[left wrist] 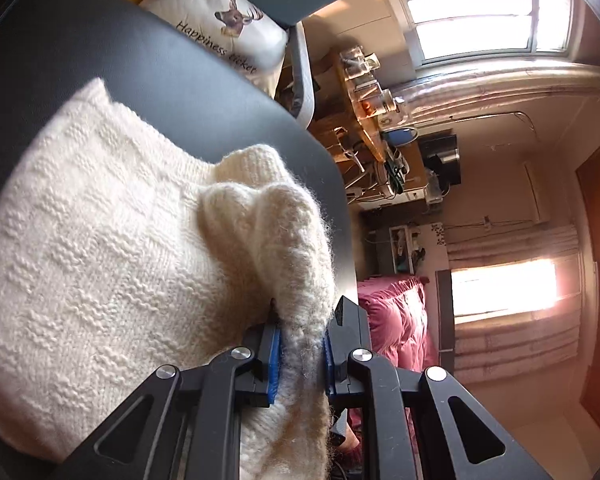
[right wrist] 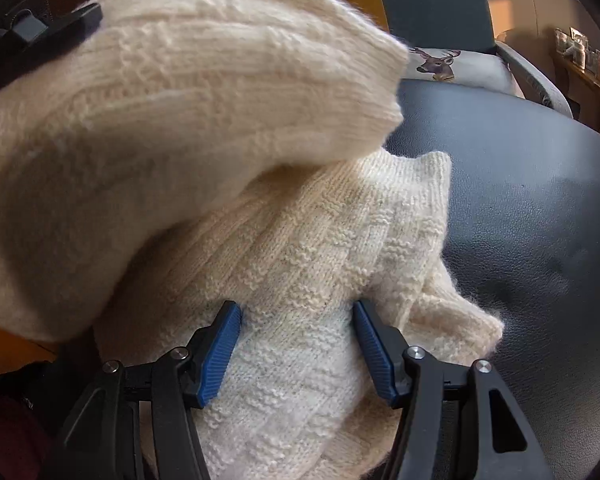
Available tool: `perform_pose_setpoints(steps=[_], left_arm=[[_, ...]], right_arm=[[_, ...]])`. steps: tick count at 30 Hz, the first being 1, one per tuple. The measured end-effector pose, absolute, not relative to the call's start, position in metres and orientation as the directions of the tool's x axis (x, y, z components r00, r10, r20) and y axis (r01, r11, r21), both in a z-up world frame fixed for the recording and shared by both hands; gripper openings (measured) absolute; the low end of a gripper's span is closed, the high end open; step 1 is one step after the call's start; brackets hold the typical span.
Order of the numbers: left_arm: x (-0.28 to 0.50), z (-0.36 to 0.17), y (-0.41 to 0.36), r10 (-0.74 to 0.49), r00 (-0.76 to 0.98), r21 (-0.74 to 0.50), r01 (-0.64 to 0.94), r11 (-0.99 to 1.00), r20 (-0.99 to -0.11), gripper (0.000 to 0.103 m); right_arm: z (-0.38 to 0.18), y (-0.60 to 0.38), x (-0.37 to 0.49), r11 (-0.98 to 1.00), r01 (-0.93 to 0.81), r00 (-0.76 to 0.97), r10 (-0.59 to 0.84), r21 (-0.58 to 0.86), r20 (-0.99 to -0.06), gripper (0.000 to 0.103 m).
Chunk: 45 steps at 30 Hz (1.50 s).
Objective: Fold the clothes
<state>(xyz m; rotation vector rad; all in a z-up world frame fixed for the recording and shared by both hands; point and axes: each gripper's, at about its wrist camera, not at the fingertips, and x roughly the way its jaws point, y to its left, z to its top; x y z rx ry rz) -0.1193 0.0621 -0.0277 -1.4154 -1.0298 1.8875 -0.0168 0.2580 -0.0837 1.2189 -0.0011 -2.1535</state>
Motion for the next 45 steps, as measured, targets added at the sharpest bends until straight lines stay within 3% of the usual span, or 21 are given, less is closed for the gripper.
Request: perform_pose_setpoints(steps=[7,10,16,20,23,28,33,36,39,43,45], left_arm=[[-0.117,-0.058,0.085,0.752,-0.277,-0.793,0.066,-0.606,-0.598,0.019],[-0.118,-0.07,0.092,0.792,-0.236,-0.825,0.1,-0.556,-0.562,0.03],[-0.109,-0.037,0.089,0.855,-0.209,-0.877,0.038,-0.479,-0.475,0.038],[-0.09,-0.024,0.044,0.77,-0.303,-0.799,-0.043,-0.599,-0.561,0.05],[-0.076,-0.014,0.009,0.697,-0.377,-0.724,-0.094,-0.683,-0.61,0.051],[-0.048,-0.021,-0.048,0.555,-0.488,-0.585,-0.107,-0.804,-0.673,0.051],[-0.026,-0.058,-0.094,0.556,-0.509,-0.637,-0.02,-0.771,-0.657,0.051],[-0.023,-0.055,-0.096,0.587,-0.538,-0.661,-0.071,-0.747,-0.605,0.051],[-0.03,-0.035,-0.081,0.621,-0.561,-0.656,-0.172,-0.735,-0.548,0.053],[-0.058,-0.04,-0.042,0.6,-0.511,-0.562,-0.249,-0.789,-0.616,0.054],[-0.064,-0.052,-0.02,0.575,-0.459,-0.504,-0.28,-0.817,-0.678,0.053]], right_arm=[[-0.083,0.261,-0.005,-0.778,0.544,-0.379,-0.561,0.313,-0.736,0.061],[-0.078,0.263,0.002,-0.776,0.555,-0.378,-0.557,0.3,-0.739,0.061],[-0.062,0.283,0.027,-0.773,0.581,-0.374,-0.53,0.254,-0.761,0.061],[-0.052,0.312,0.04,-0.81,0.541,-0.397,-0.485,0.229,-0.779,0.061],[-0.037,0.337,0.057,-0.818,0.523,-0.413,-0.49,0.241,-0.768,0.061],[0.005,0.338,0.067,-0.714,0.599,-0.383,-0.654,0.364,-0.652,0.063],[0.021,0.277,0.057,-0.513,0.717,-0.172,-0.786,0.472,-0.593,0.064],[0.008,0.249,0.044,-0.52,0.717,-0.105,-0.739,0.465,-0.665,0.064],[-0.008,0.241,0.03,-0.455,0.643,0.037,-0.785,0.615,-0.619,0.065],[-0.022,0.232,0.02,-0.37,0.574,0.135,-0.837,0.73,-0.53,0.066],[-0.036,0.237,0.026,-0.396,0.55,0.171,-0.809,0.735,-0.563,0.064]])
